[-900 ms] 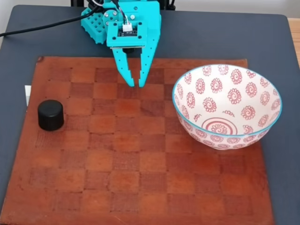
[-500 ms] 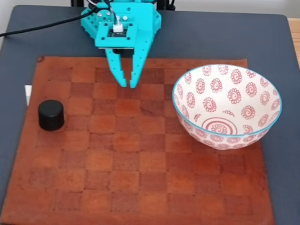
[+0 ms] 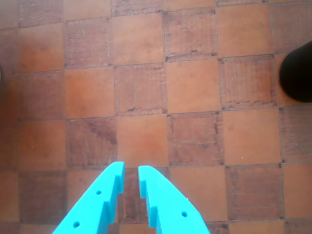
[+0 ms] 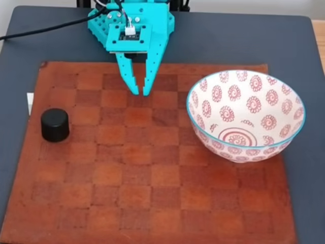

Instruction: Grasp a black cylinder and put it in a bowl.

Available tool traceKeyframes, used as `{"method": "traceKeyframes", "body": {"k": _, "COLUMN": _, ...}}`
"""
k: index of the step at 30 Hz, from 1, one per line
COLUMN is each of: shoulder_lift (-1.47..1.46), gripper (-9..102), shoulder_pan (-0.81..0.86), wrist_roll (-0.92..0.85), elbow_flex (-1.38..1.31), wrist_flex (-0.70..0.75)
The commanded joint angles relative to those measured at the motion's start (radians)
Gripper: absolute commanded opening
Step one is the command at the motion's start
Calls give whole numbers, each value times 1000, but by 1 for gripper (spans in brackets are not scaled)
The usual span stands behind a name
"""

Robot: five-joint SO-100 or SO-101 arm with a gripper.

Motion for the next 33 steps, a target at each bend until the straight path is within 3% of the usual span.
{"method": "traceKeyframes", "body": {"k": 1, "shoulder_lift": 49, "gripper": 1, "shoulder_pan": 6, "wrist_roll": -8, "elbow_flex": -8, "wrist_flex": 3}}
{"method": "traceKeyframes", "body": {"k": 33, "shoulder_lift": 32, "gripper": 1, "shoulder_pan": 8, "wrist_roll": -5, "elbow_flex": -107, "wrist_flex": -2}}
